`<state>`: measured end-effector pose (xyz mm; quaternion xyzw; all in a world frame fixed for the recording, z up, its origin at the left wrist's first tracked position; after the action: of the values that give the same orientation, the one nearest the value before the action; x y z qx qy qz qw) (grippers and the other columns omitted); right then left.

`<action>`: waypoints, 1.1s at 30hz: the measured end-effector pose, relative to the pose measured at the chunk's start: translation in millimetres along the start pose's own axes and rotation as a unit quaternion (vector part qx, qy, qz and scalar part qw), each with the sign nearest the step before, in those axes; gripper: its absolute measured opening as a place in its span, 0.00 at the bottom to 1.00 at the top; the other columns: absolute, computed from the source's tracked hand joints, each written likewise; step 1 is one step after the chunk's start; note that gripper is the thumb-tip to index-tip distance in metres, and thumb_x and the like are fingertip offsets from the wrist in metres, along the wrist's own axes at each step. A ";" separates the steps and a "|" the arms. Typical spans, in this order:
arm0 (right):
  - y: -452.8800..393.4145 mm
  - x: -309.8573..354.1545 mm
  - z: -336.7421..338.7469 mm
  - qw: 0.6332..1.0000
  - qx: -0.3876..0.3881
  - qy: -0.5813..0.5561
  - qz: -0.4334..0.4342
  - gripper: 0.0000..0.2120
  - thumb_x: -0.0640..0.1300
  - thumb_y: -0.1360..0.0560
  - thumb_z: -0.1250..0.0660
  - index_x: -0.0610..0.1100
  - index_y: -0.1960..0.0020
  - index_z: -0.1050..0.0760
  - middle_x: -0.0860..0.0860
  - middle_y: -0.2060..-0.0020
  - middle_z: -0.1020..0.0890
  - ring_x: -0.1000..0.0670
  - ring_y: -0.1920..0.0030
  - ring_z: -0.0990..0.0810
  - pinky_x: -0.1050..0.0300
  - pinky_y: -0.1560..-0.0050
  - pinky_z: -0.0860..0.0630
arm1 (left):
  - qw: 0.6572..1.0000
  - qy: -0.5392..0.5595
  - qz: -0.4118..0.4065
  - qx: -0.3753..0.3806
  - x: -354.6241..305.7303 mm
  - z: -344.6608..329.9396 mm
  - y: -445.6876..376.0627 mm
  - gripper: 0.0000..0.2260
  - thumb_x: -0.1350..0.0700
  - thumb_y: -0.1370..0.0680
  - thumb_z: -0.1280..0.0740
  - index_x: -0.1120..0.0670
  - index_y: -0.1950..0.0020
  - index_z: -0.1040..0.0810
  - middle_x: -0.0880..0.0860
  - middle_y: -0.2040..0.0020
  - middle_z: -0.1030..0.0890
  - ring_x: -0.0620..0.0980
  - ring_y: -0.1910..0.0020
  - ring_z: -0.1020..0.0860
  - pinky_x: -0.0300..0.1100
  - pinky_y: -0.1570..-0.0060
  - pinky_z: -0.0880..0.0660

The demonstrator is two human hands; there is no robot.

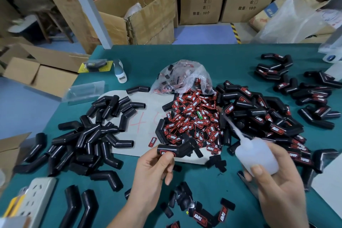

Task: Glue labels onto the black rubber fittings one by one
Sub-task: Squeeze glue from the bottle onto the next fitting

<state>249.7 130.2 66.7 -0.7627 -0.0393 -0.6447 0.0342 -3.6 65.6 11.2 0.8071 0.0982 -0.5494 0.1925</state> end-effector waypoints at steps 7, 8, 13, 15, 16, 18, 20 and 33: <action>1.0 -0.6 4.5 0.999 -0.023 0.021 0.025 0.18 0.40 0.35 0.26 0.59 0.50 0.17 0.52 0.52 0.14 0.55 0.54 0.16 0.65 0.54 0.19 | 1.000 0.009 -0.003 -0.020 1.1 2.3 -0.6 0.23 0.38 0.33 0.17 0.55 0.55 0.15 0.54 0.66 0.26 0.47 0.70 0.31 0.37 0.76 0.33; 0.6 -0.1 3.2 0.999 -0.018 0.021 0.026 0.18 0.40 0.35 0.26 0.59 0.51 0.17 0.52 0.51 0.14 0.55 0.54 0.15 0.66 0.53 0.19 | 1.000 0.009 0.000 -0.024 1.1 2.8 -1.0 0.21 0.39 0.33 0.17 0.55 0.55 0.14 0.54 0.65 0.26 0.47 0.69 0.30 0.37 0.76 0.33; 0.1 3.6 0.2 0.998 -0.001 0.042 0.035 0.20 0.36 0.34 0.19 0.59 0.51 0.16 0.49 0.49 0.13 0.55 0.53 0.15 0.67 0.53 0.19 | 1.000 0.013 0.007 -0.021 0.0 2.2 -1.9 0.12 0.47 0.29 0.23 0.54 0.55 0.15 0.53 0.66 0.27 0.47 0.68 0.31 0.37 0.75 0.32; 0.8 7.4 -2.6 0.997 0.000 0.053 0.050 0.20 0.36 0.35 0.25 0.60 0.52 0.16 0.52 0.50 0.14 0.57 0.53 0.15 0.69 0.54 0.20 | 1.000 0.014 0.006 -0.011 -1.2 1.8 -1.7 0.11 0.48 0.28 0.23 0.54 0.54 0.15 0.53 0.65 0.26 0.46 0.68 0.29 0.37 0.75 0.32; 1.5 8.9 -3.9 0.996 0.004 0.062 0.064 0.21 0.36 0.35 0.26 0.61 0.52 0.16 0.55 0.52 0.14 0.58 0.54 0.16 0.70 0.55 0.21 | 1.000 0.014 0.006 -0.006 -1.5 1.6 -1.7 0.11 0.48 0.28 0.23 0.54 0.54 0.15 0.54 0.65 0.25 0.46 0.68 0.29 0.37 0.75 0.31; 2.9 10.0 -5.4 0.993 0.014 0.074 0.096 0.23 0.34 0.33 0.20 0.62 0.52 0.16 0.57 0.53 0.16 0.59 0.53 0.17 0.70 0.54 0.21 | 1.000 0.011 0.006 0.003 -1.6 1.2 -1.8 0.11 0.48 0.27 0.24 0.54 0.53 0.15 0.53 0.64 0.25 0.46 0.67 0.28 0.37 0.74 0.31; 3.6 10.5 -7.3 0.988 0.029 0.086 0.126 0.24 0.34 0.34 0.23 0.62 0.50 0.17 0.57 0.53 0.17 0.57 0.51 0.18 0.69 0.52 0.22 | 1.000 0.008 0.003 0.007 -1.2 1.8 -2.2 0.11 0.48 0.26 0.24 0.55 0.51 0.15 0.53 0.64 0.26 0.46 0.67 0.28 0.37 0.74 0.31; 4.6 11.9 -20.6 0.910 0.047 0.286 0.297 0.15 0.50 0.27 0.28 0.53 0.42 0.24 0.51 0.51 0.18 0.48 0.50 0.21 0.52 0.51 0.25 | 0.996 -0.048 -0.054 -0.054 -1.5 10.4 -5.1 0.14 0.44 0.25 0.25 0.55 0.56 0.17 0.53 0.67 0.26 0.50 0.74 0.32 0.37 0.74 0.31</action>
<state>231.9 123.7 81.9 -0.5199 0.1700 -0.7925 0.2697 -14.9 65.9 8.2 0.7616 0.1615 -0.5914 0.2100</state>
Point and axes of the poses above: each hand's wrist, its own y-axis away from the middle knuckle, its own z-axis out of the back of the hand, x = y × z, the point moved 5 cm from there along -y, towards the middle knuckle
